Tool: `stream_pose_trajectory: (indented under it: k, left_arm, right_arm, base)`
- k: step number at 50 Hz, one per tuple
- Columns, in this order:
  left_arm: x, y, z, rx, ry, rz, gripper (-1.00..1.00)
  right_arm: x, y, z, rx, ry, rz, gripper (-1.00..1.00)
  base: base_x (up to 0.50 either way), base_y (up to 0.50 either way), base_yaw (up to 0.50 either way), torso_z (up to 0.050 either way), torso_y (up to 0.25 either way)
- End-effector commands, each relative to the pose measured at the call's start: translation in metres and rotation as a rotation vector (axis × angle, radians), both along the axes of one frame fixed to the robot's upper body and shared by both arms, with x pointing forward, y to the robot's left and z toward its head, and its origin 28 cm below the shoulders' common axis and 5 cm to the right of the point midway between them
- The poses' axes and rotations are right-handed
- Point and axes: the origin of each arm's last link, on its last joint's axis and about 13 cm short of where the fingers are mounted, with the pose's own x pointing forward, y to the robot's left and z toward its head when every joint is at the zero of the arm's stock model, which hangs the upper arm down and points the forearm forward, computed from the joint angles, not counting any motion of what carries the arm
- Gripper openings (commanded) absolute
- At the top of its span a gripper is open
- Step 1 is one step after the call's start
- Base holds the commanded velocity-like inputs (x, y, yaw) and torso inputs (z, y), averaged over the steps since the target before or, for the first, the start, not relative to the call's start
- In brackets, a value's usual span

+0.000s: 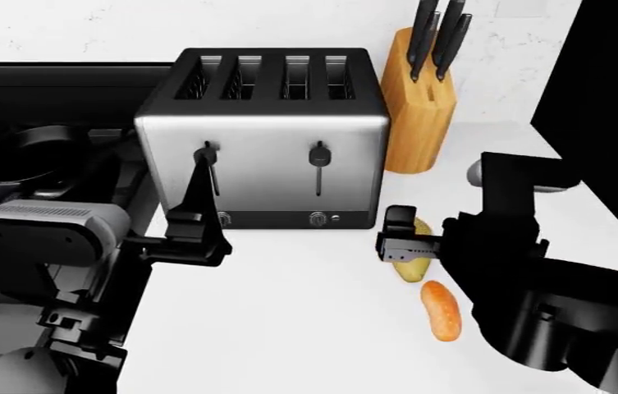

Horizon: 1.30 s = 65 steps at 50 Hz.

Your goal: Place both pans onto different burners. Then place the potato and the sushi on different pans.

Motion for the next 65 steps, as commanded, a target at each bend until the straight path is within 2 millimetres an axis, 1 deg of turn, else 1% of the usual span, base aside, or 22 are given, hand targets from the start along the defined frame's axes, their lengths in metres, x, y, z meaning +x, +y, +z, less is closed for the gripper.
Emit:
stream_pose_trajectory:
  k: [1, 26, 40, 51, 52, 65]
  left_arm:
    - [0.001, 0.0, -0.002, -0.003, 0.005, 0.0, 1.0]
    - [0.003, 0.001, -0.003, -0.006, 0.012, 0.002, 1.0]
    - [0.004, 0.001, -0.005, -0.008, 0.015, 0.002, 1.0]
    - [0.005, 0.001, -0.007, -0.01, 0.017, 0.001, 1.0]
    - [0.005, 0.001, -0.007, -0.01, 0.017, 0.001, 1.0]
    - [0.004, -0.001, -0.005, -0.009, 0.02, -0.007, 1.0]
  right_arm:
    - [0.004, 0.002, -0.01, -0.036, 0.051, 0.011, 1.0]
    - [0.012, 0.01, -0.028, -0.11, 0.086, 0.075, 1.0]
    - [0.014, 0.009, -0.039, -0.127, 0.121, 0.058, 1.0]
    - [0.014, 0.01, -0.043, -0.123, 0.125, 0.06, 1.0]
    - [0.014, 0.01, -0.042, -0.125, 0.123, 0.062, -1.0]
    - [0.011, 0.007, -0.034, -0.1, 0.057, 0.05, -1.0]
  base:
    - [0.0, 0.0, 0.0, 0.0, 0.0]
    - [0.0, 0.0, 0.0, 0.0, 0.0]
    - [0.0, 0.0, 0.0, 0.0, 0.0]
    - [0.0, 0.0, 0.0, 0.0, 0.0]
    - [0.0, 0.0, 0.0, 0.0, 0.0]
    - [0.0, 0.0, 0.0, 0.0, 0.0]
